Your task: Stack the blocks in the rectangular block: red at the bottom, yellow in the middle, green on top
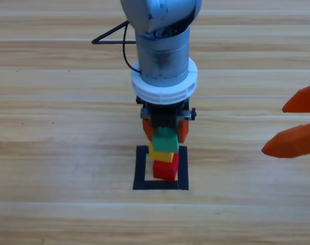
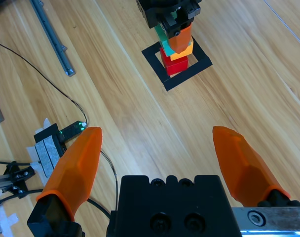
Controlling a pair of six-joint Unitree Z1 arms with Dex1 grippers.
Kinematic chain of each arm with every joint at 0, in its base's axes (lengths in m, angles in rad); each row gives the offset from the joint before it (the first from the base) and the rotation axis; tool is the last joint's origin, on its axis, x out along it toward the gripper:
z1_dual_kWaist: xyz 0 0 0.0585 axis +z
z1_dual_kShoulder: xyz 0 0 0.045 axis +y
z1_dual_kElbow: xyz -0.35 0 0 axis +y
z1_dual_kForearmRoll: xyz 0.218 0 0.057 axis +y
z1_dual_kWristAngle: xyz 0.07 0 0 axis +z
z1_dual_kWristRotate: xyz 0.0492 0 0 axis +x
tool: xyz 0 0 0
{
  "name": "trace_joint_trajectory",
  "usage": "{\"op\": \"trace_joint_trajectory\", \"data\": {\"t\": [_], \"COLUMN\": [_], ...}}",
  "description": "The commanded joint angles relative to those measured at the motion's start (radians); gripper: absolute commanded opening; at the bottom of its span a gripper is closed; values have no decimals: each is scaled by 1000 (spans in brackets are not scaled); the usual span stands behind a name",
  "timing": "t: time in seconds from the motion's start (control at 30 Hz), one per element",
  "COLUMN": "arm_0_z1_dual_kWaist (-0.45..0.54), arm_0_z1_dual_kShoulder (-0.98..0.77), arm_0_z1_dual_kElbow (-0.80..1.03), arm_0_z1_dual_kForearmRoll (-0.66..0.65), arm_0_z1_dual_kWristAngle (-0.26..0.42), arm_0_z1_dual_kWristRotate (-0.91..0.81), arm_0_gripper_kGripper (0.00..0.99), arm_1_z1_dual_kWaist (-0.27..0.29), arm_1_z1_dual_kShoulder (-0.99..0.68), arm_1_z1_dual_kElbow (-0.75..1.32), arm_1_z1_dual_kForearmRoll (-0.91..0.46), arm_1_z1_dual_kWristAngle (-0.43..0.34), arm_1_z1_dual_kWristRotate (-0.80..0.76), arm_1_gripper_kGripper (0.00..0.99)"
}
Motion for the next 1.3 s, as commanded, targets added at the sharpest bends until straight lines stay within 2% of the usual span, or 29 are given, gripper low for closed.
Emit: {"op": "trace_joint_trajectory", "data": {"t": [0.03,1.3], "arm_0_z1_dual_kWaist": [-19,-16], "arm_0_z1_dual_kShoulder": [49,66], "arm_0_z1_dual_kElbow": [-9,9], "arm_0_z1_dual_kForearmRoll": [9,9], "arm_0_z1_dual_kWristAngle": [2,39], "arm_0_z1_dual_kWristRotate": [-9,35], "arm_0_gripper_kGripper": [57,60], "arm_1_z1_dual_kWaist": [-21,-21], "arm_1_z1_dual_kShoulder": [26,26], "arm_1_z1_dual_kElbow": [28,32], "arm_1_z1_dual_kForearmRoll": [-17,-17], "arm_1_z1_dual_kWristAngle": [11,28], "arm_1_z1_dual_kWristRotate": [-7,-12], "arm_1_gripper_kGripper": [986,986]}}
